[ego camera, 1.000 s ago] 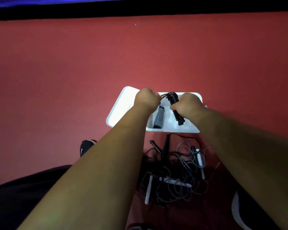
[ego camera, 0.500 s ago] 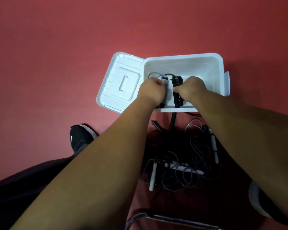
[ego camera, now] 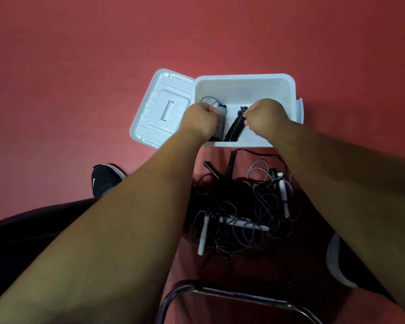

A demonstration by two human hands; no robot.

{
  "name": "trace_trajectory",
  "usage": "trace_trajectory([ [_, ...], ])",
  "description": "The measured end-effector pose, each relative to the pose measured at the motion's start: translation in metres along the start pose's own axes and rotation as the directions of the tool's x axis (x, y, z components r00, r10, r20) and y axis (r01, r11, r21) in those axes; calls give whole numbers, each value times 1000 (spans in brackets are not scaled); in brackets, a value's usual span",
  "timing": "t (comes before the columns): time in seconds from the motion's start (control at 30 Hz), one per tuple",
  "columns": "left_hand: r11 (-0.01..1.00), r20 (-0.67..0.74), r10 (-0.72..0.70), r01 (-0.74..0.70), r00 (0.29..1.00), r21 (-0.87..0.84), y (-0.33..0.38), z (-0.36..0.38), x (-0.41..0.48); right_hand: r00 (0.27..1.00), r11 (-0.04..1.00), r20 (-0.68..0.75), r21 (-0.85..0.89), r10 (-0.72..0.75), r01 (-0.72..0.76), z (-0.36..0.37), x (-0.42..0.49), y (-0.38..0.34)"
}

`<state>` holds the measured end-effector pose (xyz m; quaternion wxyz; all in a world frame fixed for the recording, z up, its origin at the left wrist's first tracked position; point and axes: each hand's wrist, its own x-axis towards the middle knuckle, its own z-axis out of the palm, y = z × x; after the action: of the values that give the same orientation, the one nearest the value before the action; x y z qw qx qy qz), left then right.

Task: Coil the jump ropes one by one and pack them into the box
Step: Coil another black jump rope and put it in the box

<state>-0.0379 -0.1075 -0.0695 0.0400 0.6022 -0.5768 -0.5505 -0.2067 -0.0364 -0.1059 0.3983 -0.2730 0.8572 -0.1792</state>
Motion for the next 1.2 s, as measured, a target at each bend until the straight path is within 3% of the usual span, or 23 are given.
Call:
trace_trajectory([
  [0.13,999,-118,23,-29,993,-46,-5,-10,-37,999,996,-51,93,-7,11,-18,-38,-2],
  [0.33,991,-285,55,-17,957,135,-50,-8,-77,999,987,-51,158,1,7,-12,-107,4],
  [0.5,925,-48,-63,76,997,373,-100,0,-75,957,977,281,172,71,-123,25,-141,39],
  [0.63,914,151,-110,40,982,403,-120,19,-69,913,939,335,165,234,-301,53,-130,71],
  [0.73,863,279,-91,-64,956,501,-120,35,-70,794,865,521,189,313,-465,59,-123,69],
  [0.77,852,299,-84,-87,951,517,-119,40,-71,792,860,530,204,303,-467,63,-118,69],
  [0.87,834,323,-74,-119,944,538,-120,51,-66,889,924,369,158,272,-349,77,-102,75],
  [1.2,907,401,-85,-96,912,409,-116,49,-62,852,902,434,170,293,-397,87,-102,67],
])
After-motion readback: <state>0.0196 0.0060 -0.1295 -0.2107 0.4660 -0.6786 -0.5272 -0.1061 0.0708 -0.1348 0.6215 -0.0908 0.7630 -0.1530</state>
